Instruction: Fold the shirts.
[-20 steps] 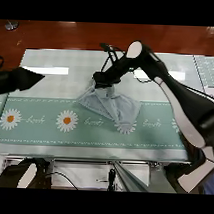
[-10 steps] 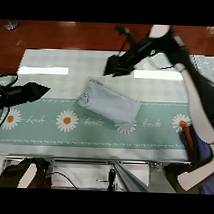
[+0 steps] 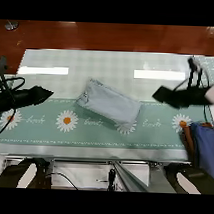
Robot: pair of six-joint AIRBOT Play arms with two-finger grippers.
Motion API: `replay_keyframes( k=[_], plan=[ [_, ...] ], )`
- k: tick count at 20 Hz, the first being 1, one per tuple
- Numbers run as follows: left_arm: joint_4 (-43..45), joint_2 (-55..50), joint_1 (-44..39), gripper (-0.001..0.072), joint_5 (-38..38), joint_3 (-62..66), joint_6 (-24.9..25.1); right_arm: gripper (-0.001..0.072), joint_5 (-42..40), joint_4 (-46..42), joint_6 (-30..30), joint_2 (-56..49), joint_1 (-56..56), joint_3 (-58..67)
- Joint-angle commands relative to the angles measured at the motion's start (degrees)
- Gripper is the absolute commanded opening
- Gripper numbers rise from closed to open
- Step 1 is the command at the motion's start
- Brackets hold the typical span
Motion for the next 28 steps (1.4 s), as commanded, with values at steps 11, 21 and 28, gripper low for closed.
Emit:
replay_keyframes(
  k=[11, 21, 28],
  plan=[
    [-0.2, -0.2, -3.7, 0.0021, 2.8, -3.6, 0.0, 0.0609, -5.1, 33.7, -22.1, -30.4, 7.0, -1.1],
    [-0.3, -0.2, -3.7, 0.0022, 2.8, -3.6, 0.0, 0.0024, 14.1, 13.2, -17.0, -33.6, 10.1, 34.5],
    [-0.4, -0.2, -3.7, 0.0022, 3.1, -3.6, 0.0, 0.0024, 36.1, -3.8, -4.9, -31.1, 4.9, 74.9]
  ],
)
